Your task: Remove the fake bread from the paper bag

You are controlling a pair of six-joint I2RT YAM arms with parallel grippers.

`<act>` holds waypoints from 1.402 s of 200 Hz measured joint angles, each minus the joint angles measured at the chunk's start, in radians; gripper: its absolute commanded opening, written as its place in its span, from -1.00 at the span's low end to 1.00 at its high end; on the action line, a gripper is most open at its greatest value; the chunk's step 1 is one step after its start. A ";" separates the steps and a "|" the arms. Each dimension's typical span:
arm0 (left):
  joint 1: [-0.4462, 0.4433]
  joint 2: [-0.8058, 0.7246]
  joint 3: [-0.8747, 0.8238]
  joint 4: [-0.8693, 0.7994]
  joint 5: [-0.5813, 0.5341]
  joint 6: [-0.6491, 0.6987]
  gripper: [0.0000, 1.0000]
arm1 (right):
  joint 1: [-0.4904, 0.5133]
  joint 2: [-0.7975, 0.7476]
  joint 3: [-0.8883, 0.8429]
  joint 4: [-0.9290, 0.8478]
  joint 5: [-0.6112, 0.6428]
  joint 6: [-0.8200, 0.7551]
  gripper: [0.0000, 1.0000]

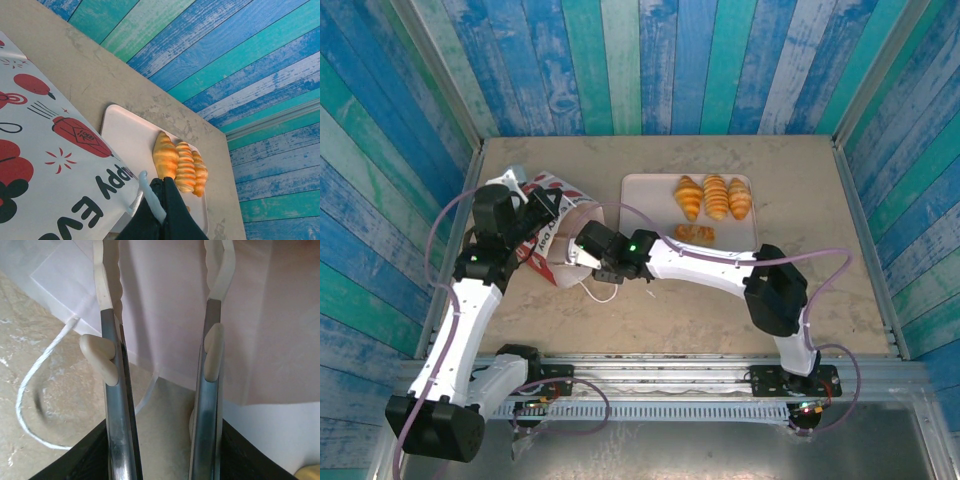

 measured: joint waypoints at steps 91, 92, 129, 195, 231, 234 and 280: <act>0.000 0.000 0.000 0.010 0.002 -0.008 -1.00 | 0.015 0.118 0.093 0.035 0.086 -0.080 0.01; 0.000 0.000 0.000 0.010 0.002 -0.008 -1.00 | 0.015 0.119 0.093 0.035 0.087 -0.080 0.01; 0.000 0.000 0.000 0.023 0.003 -0.012 -1.00 | 0.025 0.150 0.108 0.072 0.155 -0.114 0.01; 0.000 0.000 -0.002 0.032 0.006 -0.022 -1.00 | 0.034 0.196 0.130 0.114 0.229 -0.138 -0.20; 0.000 0.000 -0.005 0.033 0.006 -0.023 -1.00 | 0.037 0.192 0.128 0.120 0.233 -0.116 -0.30; 0.000 0.000 -0.005 0.033 0.006 -0.023 -1.00 | 0.037 0.190 0.126 0.120 0.231 -0.111 -0.31; 0.000 -0.002 -0.005 0.032 0.005 -0.023 -1.00 | 0.029 0.104 0.113 0.047 0.134 0.002 -0.32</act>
